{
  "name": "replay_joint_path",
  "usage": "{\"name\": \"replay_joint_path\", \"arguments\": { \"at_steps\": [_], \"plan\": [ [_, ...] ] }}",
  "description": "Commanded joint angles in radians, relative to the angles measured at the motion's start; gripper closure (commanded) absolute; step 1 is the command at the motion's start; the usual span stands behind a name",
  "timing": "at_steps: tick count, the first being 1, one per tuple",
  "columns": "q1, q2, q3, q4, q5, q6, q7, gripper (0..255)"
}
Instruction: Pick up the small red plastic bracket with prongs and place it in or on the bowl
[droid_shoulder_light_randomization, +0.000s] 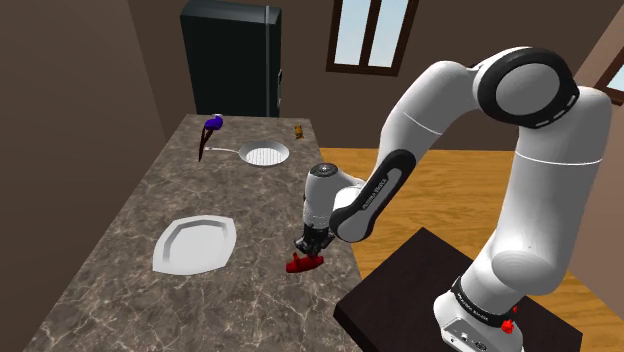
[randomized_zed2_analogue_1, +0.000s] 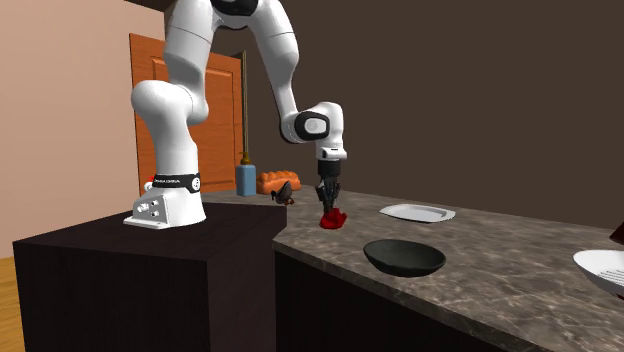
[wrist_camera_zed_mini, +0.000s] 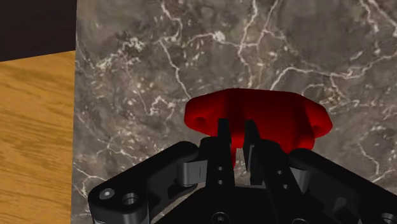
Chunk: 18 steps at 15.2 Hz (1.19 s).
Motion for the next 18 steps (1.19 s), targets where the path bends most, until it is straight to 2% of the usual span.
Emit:
{"name": "replay_joint_path", "arguments": {
  "at_steps": [1,12,16,18],
  "plan": [
    [-0.015,-0.031,0.021,-0.007,0.028,-0.024,-0.020,255],
    [-0.064,-0.201,0.100,-0.020,0.189,-0.165,-0.137,255],
    [-0.068,-0.256,0.110,-0.016,0.236,-0.217,-0.171,255],
    [-0.098,-0.250,0.084,-0.001,0.234,-0.226,-0.226,255]
  ]
}}
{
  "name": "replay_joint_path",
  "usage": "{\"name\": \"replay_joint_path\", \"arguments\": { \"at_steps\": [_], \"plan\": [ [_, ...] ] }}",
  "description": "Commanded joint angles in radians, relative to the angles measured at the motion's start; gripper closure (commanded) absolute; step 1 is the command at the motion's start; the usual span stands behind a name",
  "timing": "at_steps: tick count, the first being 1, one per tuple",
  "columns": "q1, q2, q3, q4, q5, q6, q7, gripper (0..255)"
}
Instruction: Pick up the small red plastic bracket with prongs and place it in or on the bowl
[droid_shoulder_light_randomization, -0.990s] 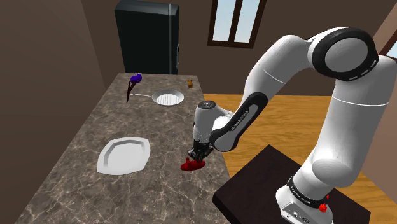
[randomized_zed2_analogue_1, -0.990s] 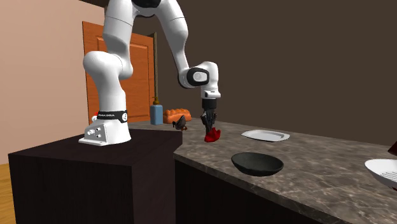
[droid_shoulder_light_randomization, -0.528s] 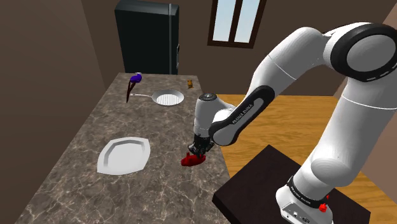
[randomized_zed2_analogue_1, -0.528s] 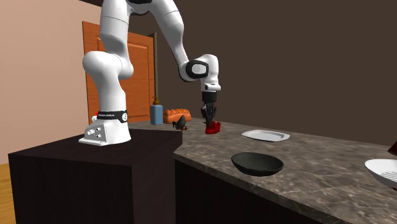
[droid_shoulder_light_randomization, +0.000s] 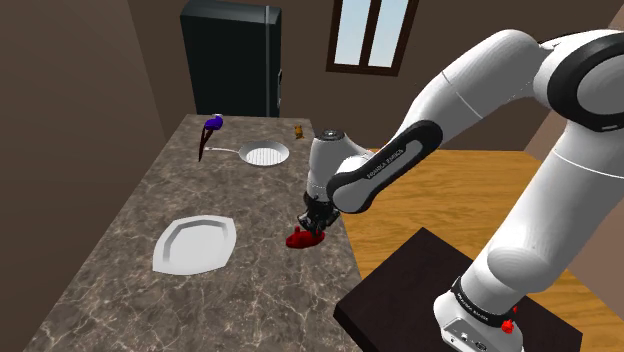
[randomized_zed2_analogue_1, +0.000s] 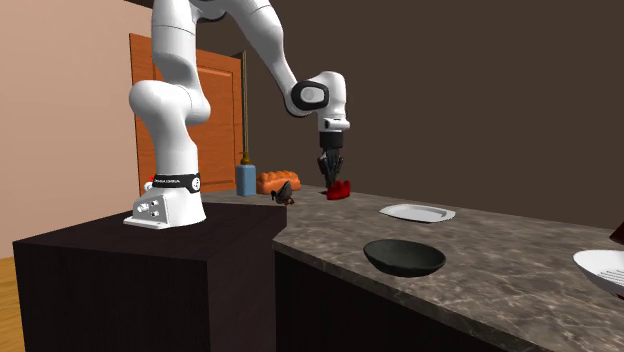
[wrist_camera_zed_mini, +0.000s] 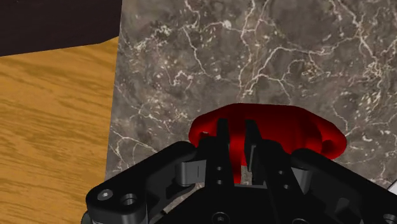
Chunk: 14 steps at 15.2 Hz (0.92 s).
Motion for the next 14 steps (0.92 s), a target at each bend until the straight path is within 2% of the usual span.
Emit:
{"name": "replay_joint_path", "arguments": {
  "at_steps": [1,7,14],
  "plan": [
    [-0.027,0.005,-0.024,0.015,-0.002,-0.010,-0.051,255],
    [-0.110,0.049,-0.098,0.096,-0.018,-0.047,-0.197,255],
    [-0.197,0.134,-0.169,0.241,-0.036,-0.106,-0.346,255]
  ]
}}
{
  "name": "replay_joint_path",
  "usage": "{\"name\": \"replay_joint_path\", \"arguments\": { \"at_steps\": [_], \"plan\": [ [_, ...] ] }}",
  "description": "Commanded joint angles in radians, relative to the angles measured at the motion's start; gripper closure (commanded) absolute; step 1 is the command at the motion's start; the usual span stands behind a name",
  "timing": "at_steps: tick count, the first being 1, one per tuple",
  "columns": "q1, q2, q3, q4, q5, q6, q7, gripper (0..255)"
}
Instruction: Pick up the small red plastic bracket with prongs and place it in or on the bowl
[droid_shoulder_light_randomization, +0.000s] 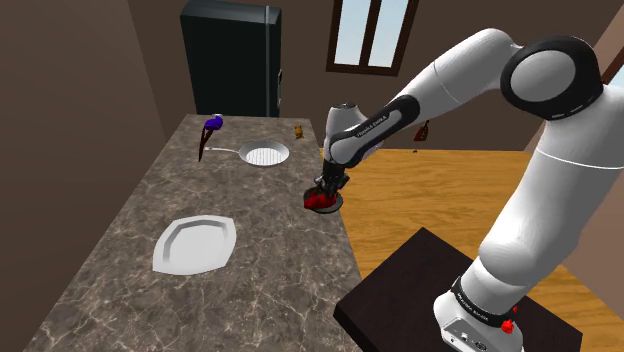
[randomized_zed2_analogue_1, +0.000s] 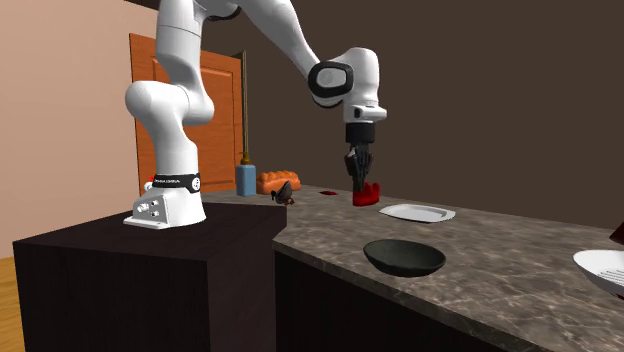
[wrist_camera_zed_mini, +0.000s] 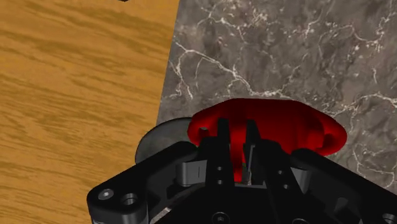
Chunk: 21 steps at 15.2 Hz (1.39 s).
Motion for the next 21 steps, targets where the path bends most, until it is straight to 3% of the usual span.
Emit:
{"name": "replay_joint_path", "arguments": {
  "at_steps": [1,9,10,11,19,21],
  "plan": [
    [-0.023,0.035,-0.020,0.059,-0.007,-0.023,-0.041,255],
    [-0.106,0.177,-0.078,0.300,-0.017,-0.121,-0.186,255],
    [-0.095,0.145,-0.069,0.254,-0.014,-0.106,-0.166,255],
    [-0.095,0.145,-0.070,0.254,-0.014,-0.106,-0.166,0],
    [0.041,0.515,-0.142,0.649,-0.096,-0.253,0.127,0],
    [0.044,0.529,-0.145,0.655,-0.097,-0.247,0.132,0]
  ]
}}
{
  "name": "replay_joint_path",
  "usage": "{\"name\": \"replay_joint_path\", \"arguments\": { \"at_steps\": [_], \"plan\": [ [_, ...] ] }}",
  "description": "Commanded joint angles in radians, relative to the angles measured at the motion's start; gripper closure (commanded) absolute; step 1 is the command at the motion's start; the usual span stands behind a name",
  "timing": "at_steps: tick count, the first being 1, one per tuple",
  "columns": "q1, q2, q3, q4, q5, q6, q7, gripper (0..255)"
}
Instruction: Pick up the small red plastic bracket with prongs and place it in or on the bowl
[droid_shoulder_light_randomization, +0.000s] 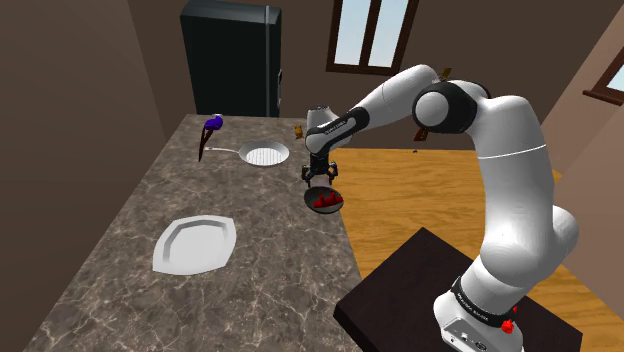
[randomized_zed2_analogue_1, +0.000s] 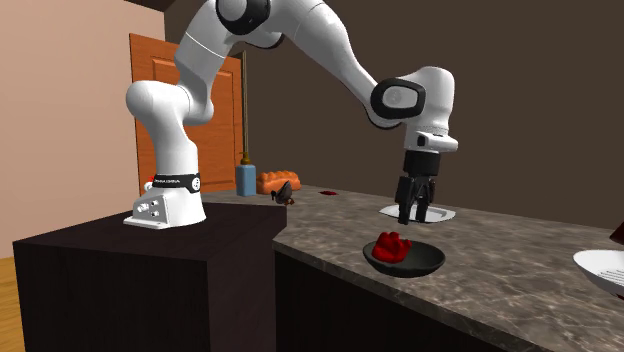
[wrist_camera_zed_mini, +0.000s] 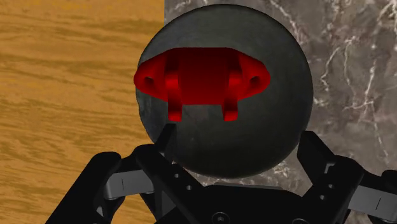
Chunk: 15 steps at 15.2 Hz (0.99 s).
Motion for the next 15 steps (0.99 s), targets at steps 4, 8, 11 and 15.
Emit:
{"name": "replay_joint_path", "arguments": {
  "at_steps": [4,8,11,15],
  "plan": [
    [0.004,0.052,-0.009,0.013,-0.008,0.035,0.012,0],
    [0.005,0.073,-0.012,0.010,-0.011,0.059,0.014,0],
    [0.005,0.073,-0.012,0.010,-0.011,0.059,0.014,0],
    [0.005,0.074,-0.012,0.011,-0.011,0.059,0.015,255]
  ]
}}
